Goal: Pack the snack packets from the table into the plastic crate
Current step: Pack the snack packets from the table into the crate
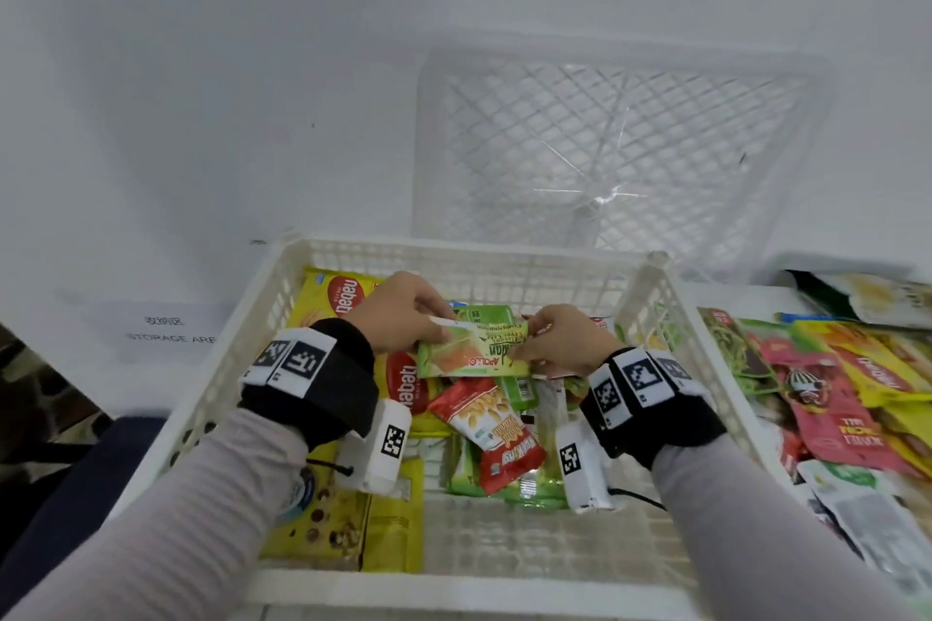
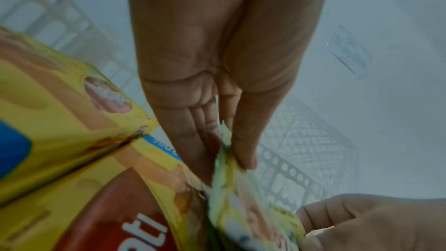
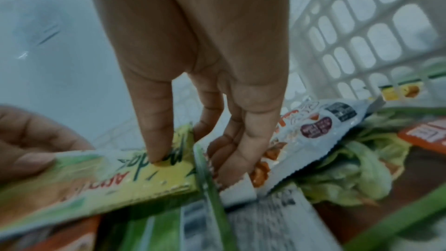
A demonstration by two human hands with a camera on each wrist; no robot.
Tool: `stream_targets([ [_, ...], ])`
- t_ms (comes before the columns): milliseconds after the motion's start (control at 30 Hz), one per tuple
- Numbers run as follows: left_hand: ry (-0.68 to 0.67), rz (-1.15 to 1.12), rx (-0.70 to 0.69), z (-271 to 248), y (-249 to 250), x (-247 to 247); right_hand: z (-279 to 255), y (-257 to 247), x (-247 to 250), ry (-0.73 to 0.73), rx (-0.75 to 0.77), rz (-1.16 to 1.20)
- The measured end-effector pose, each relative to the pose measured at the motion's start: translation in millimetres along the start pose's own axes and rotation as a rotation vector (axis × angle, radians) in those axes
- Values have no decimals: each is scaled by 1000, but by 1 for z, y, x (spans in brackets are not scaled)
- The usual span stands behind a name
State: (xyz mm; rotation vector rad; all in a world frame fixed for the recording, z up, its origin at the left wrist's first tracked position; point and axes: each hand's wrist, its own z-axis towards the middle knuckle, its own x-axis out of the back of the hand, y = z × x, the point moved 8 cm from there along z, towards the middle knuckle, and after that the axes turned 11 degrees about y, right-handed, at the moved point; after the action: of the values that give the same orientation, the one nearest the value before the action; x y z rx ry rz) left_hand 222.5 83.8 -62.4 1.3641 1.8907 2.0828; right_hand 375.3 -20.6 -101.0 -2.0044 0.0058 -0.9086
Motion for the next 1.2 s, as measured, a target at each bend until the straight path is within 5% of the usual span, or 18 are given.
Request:
stream_targets([
  [167,114,-157,-102,-1,20,14,-8,-15,32,9,-25,466],
  [267,40,-241,-115,-7,39,6,-14,-11,62,59,-35,564],
  [434,-98,36,-155,-12,66,-35,-19,0,86,254,8,-180],
  [534,-95,-9,-108,-16,68,-52,-28,3,94,367,14,-229],
  [667,-340,28,-40,-32,61,-81,-36,-19,99,401,134,-378],
  [834,-583,275,-272,-68,72,-124,-20,-26,73,198,149,-665],
  [967,-720,592,-643,-102,77,-156,-3,-1,53,92,90,-823],
  [1067,-732,819,-866,-117,69,-169,4,9,53,34,40,-905],
  [1201,-730,887,-960,-124,60,-173,10,6,59,54,60,-1019],
])
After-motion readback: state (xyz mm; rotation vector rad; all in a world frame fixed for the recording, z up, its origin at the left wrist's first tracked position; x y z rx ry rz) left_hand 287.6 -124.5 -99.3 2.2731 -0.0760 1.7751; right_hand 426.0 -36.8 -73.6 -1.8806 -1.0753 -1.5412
